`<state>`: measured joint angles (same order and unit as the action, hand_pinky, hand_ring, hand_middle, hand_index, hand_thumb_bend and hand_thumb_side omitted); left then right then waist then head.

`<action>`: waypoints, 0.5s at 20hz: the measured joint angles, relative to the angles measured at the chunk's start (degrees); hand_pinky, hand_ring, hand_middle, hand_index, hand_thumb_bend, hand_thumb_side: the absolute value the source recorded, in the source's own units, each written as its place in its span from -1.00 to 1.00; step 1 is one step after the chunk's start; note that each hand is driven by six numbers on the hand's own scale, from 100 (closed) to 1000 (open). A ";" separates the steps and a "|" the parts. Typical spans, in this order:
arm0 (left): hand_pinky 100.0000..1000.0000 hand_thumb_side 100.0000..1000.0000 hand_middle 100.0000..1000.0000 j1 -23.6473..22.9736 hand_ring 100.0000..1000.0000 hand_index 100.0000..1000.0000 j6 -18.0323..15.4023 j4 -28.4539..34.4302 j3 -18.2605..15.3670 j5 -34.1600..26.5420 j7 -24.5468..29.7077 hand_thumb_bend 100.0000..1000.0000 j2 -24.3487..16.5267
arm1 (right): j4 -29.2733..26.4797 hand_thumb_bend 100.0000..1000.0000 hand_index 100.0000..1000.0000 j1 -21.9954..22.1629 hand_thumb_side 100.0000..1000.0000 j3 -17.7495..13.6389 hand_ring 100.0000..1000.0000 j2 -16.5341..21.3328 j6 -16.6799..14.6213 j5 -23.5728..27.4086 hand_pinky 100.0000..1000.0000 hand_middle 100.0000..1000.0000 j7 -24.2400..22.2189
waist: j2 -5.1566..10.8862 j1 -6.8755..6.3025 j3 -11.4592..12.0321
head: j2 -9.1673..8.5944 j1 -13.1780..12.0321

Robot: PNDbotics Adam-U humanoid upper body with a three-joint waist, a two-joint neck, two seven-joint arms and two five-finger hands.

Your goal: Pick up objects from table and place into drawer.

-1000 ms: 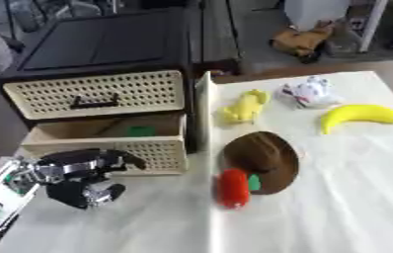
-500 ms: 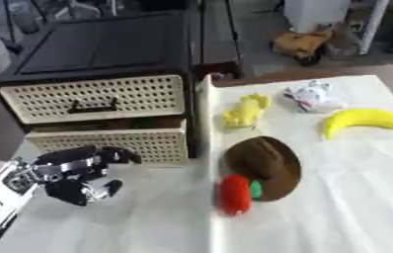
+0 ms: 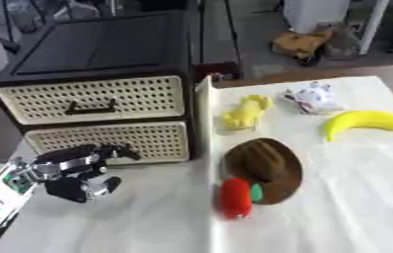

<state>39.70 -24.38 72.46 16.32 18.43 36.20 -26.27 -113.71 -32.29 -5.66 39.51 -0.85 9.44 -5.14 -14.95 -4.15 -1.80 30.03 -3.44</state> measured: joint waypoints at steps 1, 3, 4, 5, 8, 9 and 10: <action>-1.00 0.38 0.76 0.09 -1.00 1.00 -0.08 -0.25 -0.07 0.00 -0.08 -1.00 0.00 | 0.00 -0.06 0.27 0.00 0.92 0.00 0.56 0.00 0.03 0.00 0.22 0.07 -0.03 | -0.02 0.00 -0.01 | 0.00 0.00; -1.00 0.35 0.71 0.09 -1.00 1.00 -0.23 -0.30 -0.12 0.00 -0.23 -1.00 0.00 | 0.00 -0.06 0.27 0.00 0.93 0.00 0.56 0.00 0.09 0.00 0.22 0.07 -0.09 | -0.06 0.00 -0.01 | 0.00 0.01; -1.00 0.34 0.68 0.06 -1.00 1.00 -0.29 -0.23 -0.12 0.00 -0.30 -1.00 0.00 | 0.00 -0.06 0.27 0.00 0.93 0.00 0.56 0.00 0.11 0.00 0.22 0.07 -0.11 | -0.06 0.00 0.00 | 0.00 0.03; -1.00 0.32 0.63 -0.11 -1.00 1.00 -0.35 0.07 -0.12 0.00 -0.35 -1.00 0.00 | 0.00 -0.06 0.27 0.02 0.93 0.00 0.56 0.00 0.12 0.00 0.22 0.07 -0.12 | -0.05 -0.01 0.04 | 0.00 0.07; -1.00 0.37 0.54 -1.40 -0.80 0.99 -0.46 2.58 0.03 0.33 -0.63 -1.00 -0.16 | 0.00 -0.07 0.27 0.17 0.93 -0.01 0.56 0.00 0.15 0.00 0.22 0.07 -0.12 | 0.09 -0.15 0.42 | 0.07 0.54; -1.00 0.40 0.50 -2.06 -0.69 0.98 -0.55 4.27 0.15 0.49 -0.73 -1.00 -0.52 | 0.00 -0.07 0.27 0.44 0.93 -0.02 0.56 0.00 0.17 0.00 0.22 0.07 -0.10 | 0.31 -0.26 0.65 | 0.12 0.70; -1.00 0.40 0.50 -2.79 -0.66 0.98 -0.56 6.07 0.32 0.64 -0.75 -1.00 -0.94 | 0.00 -0.07 0.27 0.64 0.93 -0.04 0.56 0.00 0.19 0.00 0.22 0.07 -0.07 | 0.56 -0.36 0.86 | 0.15 0.90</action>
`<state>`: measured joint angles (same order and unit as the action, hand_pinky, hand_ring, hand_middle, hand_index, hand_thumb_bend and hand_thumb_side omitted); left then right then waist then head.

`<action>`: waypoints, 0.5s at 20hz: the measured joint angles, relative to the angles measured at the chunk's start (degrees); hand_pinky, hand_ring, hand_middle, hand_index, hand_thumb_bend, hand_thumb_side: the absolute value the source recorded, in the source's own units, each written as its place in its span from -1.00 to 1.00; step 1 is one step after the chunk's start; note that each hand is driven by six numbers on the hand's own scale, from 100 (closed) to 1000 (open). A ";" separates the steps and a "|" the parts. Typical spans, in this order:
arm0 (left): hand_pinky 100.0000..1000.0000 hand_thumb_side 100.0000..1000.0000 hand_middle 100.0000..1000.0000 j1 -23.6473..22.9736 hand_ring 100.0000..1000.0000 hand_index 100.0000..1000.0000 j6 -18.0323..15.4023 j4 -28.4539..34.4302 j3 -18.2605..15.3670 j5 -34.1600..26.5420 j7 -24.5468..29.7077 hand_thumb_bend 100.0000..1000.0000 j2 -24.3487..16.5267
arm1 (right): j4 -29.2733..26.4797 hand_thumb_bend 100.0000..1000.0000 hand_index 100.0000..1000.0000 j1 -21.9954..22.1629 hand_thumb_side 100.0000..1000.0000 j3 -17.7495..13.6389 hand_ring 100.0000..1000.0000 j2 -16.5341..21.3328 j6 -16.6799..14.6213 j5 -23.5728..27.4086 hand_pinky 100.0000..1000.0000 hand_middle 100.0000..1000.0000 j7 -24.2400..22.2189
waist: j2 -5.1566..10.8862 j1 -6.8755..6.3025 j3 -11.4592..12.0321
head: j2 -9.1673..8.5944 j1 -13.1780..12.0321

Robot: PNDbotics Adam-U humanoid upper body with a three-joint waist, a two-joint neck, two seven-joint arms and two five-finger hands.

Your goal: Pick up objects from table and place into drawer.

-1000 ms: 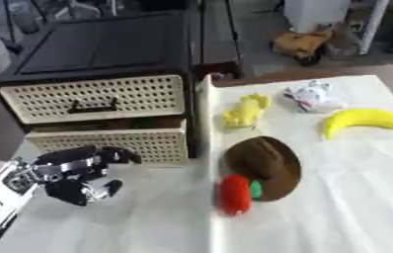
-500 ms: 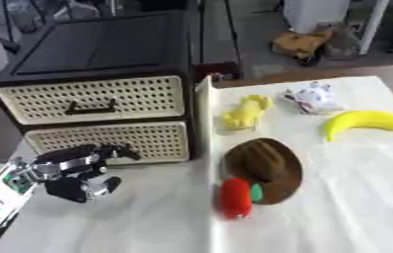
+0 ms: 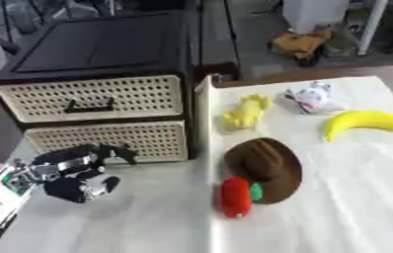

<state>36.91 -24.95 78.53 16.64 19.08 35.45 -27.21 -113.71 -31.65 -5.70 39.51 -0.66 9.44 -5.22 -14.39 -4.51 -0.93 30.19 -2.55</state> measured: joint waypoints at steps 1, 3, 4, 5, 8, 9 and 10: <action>-0.92 0.40 0.50 -0.69 -0.39 0.98 0.03 2.06 0.18 0.06 -0.02 -1.00 -0.40 | 0.00 -0.07 0.27 0.18 0.93 -0.04 0.56 0.01 0.03 0.00 0.22 0.07 0.05 | 0.24 -0.04 0.17 | 0.07 0.18; -0.48 0.38 0.69 -1.76 -0.03 1.00 0.30 6.35 0.34 -0.40 -0.25 -1.00 -1.13 | 0.00 -0.07 0.26 0.45 0.93 -0.16 0.55 0.01 0.12 0.00 0.22 0.07 0.13 | 0.43 0.00 0.38 | 0.19 0.46; -0.28 0.38 0.76 -2.12 0.14 1.00 0.50 8.45 0.36 -0.73 -0.45 -1.00 -1.47 | 0.00 -0.07 0.26 0.49 0.93 -0.28 0.55 0.01 0.17 0.00 0.22 0.07 0.19 | 0.49 0.01 0.50 | 0.20 0.59; -0.14 0.36 0.80 -2.36 0.28 1.00 0.62 10.52 0.36 -0.95 -0.74 -1.00 -1.85 | 0.00 -0.07 0.26 0.59 0.93 -0.31 0.55 0.01 0.21 0.00 0.22 0.07 0.23 | 0.59 0.01 0.59 | 0.20 0.65; 0.03 0.36 0.82 -2.95 0.40 1.00 0.00 15.87 0.26 -0.24 -2.18 -1.00 -2.88 | 0.00 -0.07 0.26 0.93 0.93 -0.35 0.55 0.01 0.25 0.00 0.22 0.07 0.32 | 0.85 0.11 0.60 | 0.18 0.67; 0.02 0.34 0.80 -3.24 0.34 1.00 -0.30 17.13 0.25 0.33 -2.64 -1.00 -3.08 | 0.00 -0.07 0.26 0.93 0.94 -0.37 0.55 0.01 0.27 0.00 0.22 0.07 0.38 | 0.89 0.16 0.60 | 0.17 0.68; 0.00 0.33 0.78 -3.59 0.31 1.00 -0.58 18.24 0.19 0.94 -3.08 -1.00 -3.13 | 0.00 -0.07 0.26 0.94 0.94 -0.39 0.55 0.01 0.27 0.00 0.22 0.07 0.45 | 0.91 0.24 0.63 | 0.16 0.69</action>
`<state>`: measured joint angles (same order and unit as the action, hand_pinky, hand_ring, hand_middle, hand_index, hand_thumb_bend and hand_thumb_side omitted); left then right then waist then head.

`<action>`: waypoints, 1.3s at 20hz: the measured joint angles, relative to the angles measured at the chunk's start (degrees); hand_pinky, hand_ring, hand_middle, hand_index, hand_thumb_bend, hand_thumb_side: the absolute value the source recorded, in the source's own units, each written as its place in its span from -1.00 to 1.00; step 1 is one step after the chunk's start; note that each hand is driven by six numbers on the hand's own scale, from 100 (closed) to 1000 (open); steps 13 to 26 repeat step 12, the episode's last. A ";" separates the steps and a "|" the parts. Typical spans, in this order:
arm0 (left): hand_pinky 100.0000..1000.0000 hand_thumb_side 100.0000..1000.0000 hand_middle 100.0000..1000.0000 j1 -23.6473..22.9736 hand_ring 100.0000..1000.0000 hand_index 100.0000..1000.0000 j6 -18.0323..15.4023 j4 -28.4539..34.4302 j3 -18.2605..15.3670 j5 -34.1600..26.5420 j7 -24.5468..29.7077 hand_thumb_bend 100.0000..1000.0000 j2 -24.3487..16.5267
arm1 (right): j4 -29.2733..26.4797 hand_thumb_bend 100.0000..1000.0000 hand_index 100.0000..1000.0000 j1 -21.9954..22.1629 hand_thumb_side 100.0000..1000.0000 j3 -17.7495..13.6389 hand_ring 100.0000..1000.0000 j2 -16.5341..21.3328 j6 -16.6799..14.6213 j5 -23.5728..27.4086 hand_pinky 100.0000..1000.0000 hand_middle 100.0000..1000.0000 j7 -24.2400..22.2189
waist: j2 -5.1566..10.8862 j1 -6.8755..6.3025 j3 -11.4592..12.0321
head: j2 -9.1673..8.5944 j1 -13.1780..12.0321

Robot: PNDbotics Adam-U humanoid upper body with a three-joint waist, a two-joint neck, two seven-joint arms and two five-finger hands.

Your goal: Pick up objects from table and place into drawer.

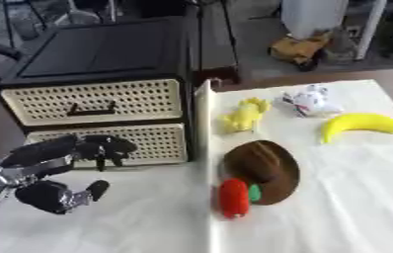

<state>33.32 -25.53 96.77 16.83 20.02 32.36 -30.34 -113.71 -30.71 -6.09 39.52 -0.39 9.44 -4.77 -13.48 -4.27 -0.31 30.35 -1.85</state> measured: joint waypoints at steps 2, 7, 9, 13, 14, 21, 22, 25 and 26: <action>-0.19 0.30 0.64 -0.91 0.09 0.95 -0.47 2.32 -0.09 1.01 -0.93 -1.00 0.00 | 0.00 -0.07 0.26 0.06 0.93 -0.13 0.55 0.00 0.01 0.00 0.22 0.07 0.19 | 0.03 0.09 0.14 | -0.01 0.15; -0.76 0.30 0.12 -5.98 -0.44 0.74 0.61 11.56 -1.36 -2.05 -5.10 -1.00 -0.07 | 0.00 -0.08 0.27 0.53 0.94 -0.67 0.55 0.01 -0.33 0.02 0.21 0.07 1.14 | 0.39 0.07 0.86 | -0.01 1.11; -0.94 0.38 -0.06 -8.67 -0.62 0.72 1.66 14.54 -2.71 -7.13 -7.84 -1.00 -0.26 | 0.00 -0.10 0.27 0.68 0.94 -1.04 0.54 0.02 -0.78 0.20 0.20 0.07 2.01 | 0.45 0.10 1.24 | 0.02 1.94; -1.00 0.47 -0.18 -12.07 -0.74 0.63 1.78 16.32 -5.86 -18.48 -13.49 -1.00 -0.33 | 0.00 -0.10 0.27 1.00 0.98 -1.58 0.52 0.04 -2.15 0.87 0.19 0.08 4.32 | 0.75 0.19 2.02 | 0.29 3.70; -1.00 0.47 -0.18 -12.07 -0.74 0.63 1.78 16.32 -5.86 -18.48 -13.49 -1.00 -0.33 | 0.00 -0.10 0.27 1.00 0.98 -1.58 0.52 0.04 -2.15 0.87 0.19 0.08 4.32 | 0.75 0.19 2.02 | 0.29 3.70; -1.00 0.47 -0.18 -12.07 -0.74 0.63 1.78 16.32 -5.86 -18.48 -13.49 -1.00 -0.33 | 0.00 -0.10 0.27 1.00 0.98 -1.58 0.52 0.04 -2.15 0.87 0.19 0.08 4.32 | 0.75 0.19 2.02 | 0.29 3.70; -1.00 0.47 -0.18 -12.07 -0.74 0.63 1.78 16.32 -5.86 -18.48 -13.49 -1.00 -0.33 | 0.00 -0.10 0.27 1.00 0.98 -1.58 0.52 0.04 -2.15 0.87 0.19 0.08 4.32 | 0.75 0.19 2.02 | 0.29 3.70; -1.00 0.47 -0.18 -12.07 -0.74 0.63 1.78 16.32 -5.86 -18.48 -13.49 -1.00 -0.33 | 0.00 -0.10 0.27 1.00 0.98 -1.58 0.52 0.04 -2.15 0.87 0.19 0.08 4.32 | 0.75 0.19 2.02 | 0.29 3.70; -1.00 0.47 -0.18 -12.07 -0.74 0.63 1.78 16.32 -5.86 -18.48 -13.49 -1.00 -0.33 | 0.00 -0.10 0.27 1.00 0.98 -1.58 0.52 0.04 -2.15 0.87 0.19 0.08 4.32 | 0.75 0.19 2.02 | 0.29 3.70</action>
